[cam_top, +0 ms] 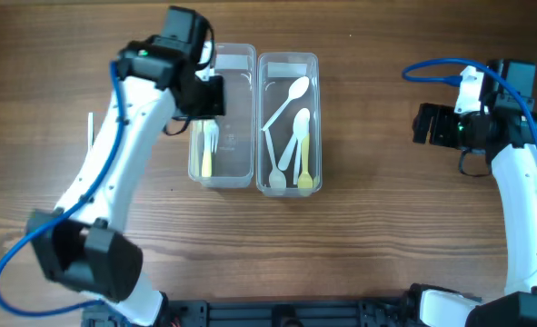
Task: Pack container
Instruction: 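Carry the white fork into the left container and release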
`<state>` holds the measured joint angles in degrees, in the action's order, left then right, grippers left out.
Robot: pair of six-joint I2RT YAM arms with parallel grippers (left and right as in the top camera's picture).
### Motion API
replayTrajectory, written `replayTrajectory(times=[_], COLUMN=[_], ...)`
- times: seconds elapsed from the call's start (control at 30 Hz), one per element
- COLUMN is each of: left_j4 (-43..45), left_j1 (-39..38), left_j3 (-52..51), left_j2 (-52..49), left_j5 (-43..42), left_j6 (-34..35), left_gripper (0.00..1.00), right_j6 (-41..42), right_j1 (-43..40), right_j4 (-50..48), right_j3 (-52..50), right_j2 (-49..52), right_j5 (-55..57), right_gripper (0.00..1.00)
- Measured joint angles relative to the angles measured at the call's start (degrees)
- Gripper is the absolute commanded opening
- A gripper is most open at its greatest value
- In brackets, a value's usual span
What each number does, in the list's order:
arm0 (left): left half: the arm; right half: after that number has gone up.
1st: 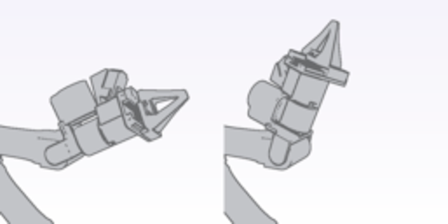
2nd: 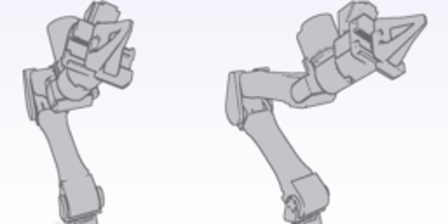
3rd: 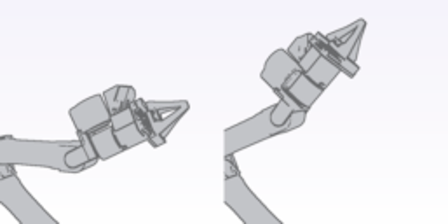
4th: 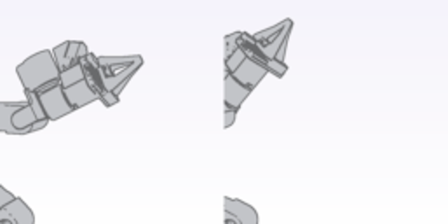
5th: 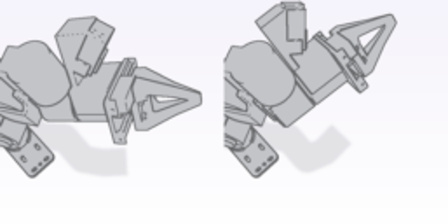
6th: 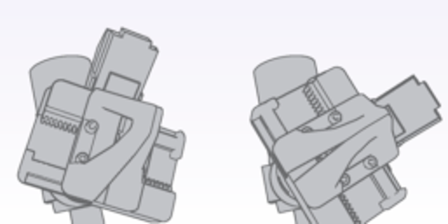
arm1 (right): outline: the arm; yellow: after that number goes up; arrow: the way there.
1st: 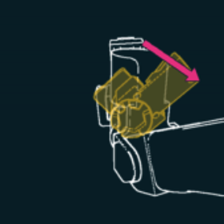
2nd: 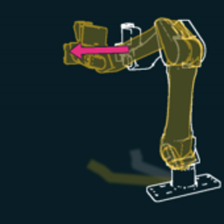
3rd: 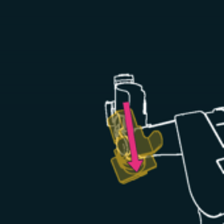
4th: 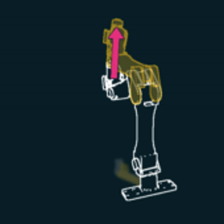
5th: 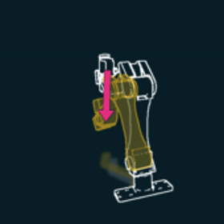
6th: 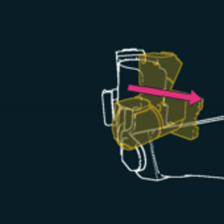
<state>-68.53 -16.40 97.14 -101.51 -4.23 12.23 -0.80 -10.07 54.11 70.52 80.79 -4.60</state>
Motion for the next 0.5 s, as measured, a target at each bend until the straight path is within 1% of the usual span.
replayTrajectory(times=[0.13, 0.17, 0.2, 0.23, 0.37, 0.5], left_j4=[1.8, 2.2, 2.3, 2.4, 3.1, 3.2], left_j1=[-0.2, -0.2, -0.2, -0.2, -0.2, 0.0], left_j3=[0.0, 0.0, 0.0, 0.0, 0.0, 0.0], left_j2=[-4.3, -5.2, -6.4, -7.1, -8.0, -8.0], left_j5=[1.4, 1.4, 1.4, 1.4, 0.8, 0.5], left_j6=[0.8, 0.8, 1.0, 1.0, 1.4, 1.1], left_gripper=[0.05, 0.07, 0.11, 0.18, 0.31, 0.33], right_j6=[0.0, 0.0, 0.0, 0.0, 0.0, 0.0], right_j1=[0.0, 0.0, 0.0, 0.0, 0.0, 0.0], right_j4=[0.0, 0.0, 0.0, 0.0, 0.0, 0.0], right_j3=[0.0, 0.0, 0.0, 0.0, 0.0, 0.0], right_j2=[0.0, 0.0, 0.0, 0.0, 0.0, 0.0], right_j5=[0.0, 0.0, 0.0, 0.0, 0.0, 0.0], right_gripper=[1.0, 1.0, 1.0, 1.0, 1.0, 1.0])
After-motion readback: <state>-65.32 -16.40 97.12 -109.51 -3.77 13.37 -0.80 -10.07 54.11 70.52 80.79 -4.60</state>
